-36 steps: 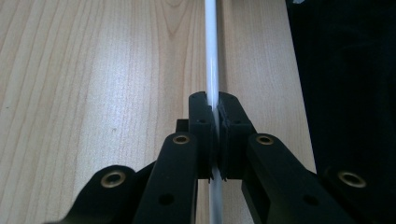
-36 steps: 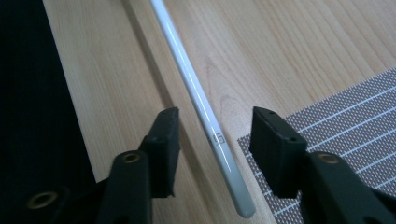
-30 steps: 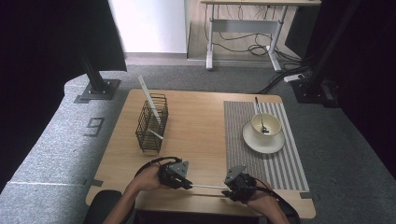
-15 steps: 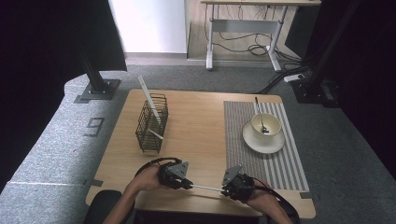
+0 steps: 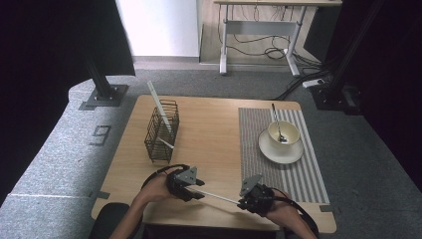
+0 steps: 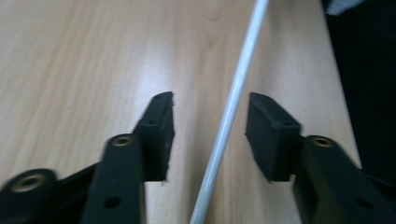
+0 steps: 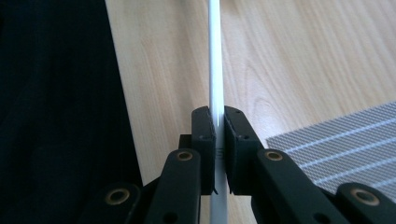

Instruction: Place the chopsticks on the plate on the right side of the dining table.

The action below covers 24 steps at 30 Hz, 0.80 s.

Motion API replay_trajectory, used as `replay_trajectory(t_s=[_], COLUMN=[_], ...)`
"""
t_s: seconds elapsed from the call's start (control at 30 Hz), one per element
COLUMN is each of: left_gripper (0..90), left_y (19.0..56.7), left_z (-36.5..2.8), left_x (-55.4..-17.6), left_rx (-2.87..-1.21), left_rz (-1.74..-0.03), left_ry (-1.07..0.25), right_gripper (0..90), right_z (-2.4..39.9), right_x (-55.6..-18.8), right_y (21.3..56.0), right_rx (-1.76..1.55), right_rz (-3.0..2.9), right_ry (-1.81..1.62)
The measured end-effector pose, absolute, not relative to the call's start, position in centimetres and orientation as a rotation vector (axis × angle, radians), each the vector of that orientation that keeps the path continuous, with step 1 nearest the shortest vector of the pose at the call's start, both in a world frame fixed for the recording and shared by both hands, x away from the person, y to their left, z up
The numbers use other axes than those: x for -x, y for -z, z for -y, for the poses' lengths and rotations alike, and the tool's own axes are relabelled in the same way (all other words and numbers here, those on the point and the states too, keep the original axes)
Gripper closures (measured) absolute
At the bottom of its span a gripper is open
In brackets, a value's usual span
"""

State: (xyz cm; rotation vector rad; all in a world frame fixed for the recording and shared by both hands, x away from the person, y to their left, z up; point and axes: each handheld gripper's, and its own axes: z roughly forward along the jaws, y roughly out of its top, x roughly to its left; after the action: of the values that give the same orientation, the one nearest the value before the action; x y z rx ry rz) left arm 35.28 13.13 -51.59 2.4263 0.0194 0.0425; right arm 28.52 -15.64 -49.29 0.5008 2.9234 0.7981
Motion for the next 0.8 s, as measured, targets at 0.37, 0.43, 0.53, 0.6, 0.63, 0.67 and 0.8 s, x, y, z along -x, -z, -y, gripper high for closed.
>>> replay_trajectory(t_s=[0.37,0.43,0.53,0.6,0.63,0.67,0.8], left_gripper=[18.5,15.0,13.9,12.4,9.9,8.4,1.0], left_y=[52.5,52.6,52.7,52.9,53.0,53.1,53.5], left_z=[-14.2,-14.5,-14.8,-15.0,-15.1,-15.1,-14.9], left_x=[-36.1,-36.2,-36.5,-36.7,-36.7,-36.7,-36.6], left_rx=[-2.342,-2.312,-2.279,-2.266,-2.269,-2.271,-2.287], left_rz=[-0.287,-0.338,-0.416,-0.461,-0.476,-0.495,-0.544], left_ry=[-0.05,-0.035,-0.057,-0.071,-0.082,-0.095,-0.146], right_gripper=[83.0,83.1,83.0,83.0,83.0,83.0,83.0], right_z=[17.7,18.2,18.9,19.4,19.7,19.9,20.7], right_x=[-28.5,-28.4,-28.3,-28.2,-28.2,-28.2,-28.2], right_y=[48.4,48.3,48.0,47.8,47.7,47.7,47.4], right_rx=[-0.595,-0.61,-0.635,-0.653,-0.665,-0.675,-0.713], right_rz=[-2.866,-2.856,-2.839,-2.827,-2.818,-2.815,-2.784], right_ry=[-0.81,-0.817,-0.819,-0.821,-0.816,-0.814,-0.819])
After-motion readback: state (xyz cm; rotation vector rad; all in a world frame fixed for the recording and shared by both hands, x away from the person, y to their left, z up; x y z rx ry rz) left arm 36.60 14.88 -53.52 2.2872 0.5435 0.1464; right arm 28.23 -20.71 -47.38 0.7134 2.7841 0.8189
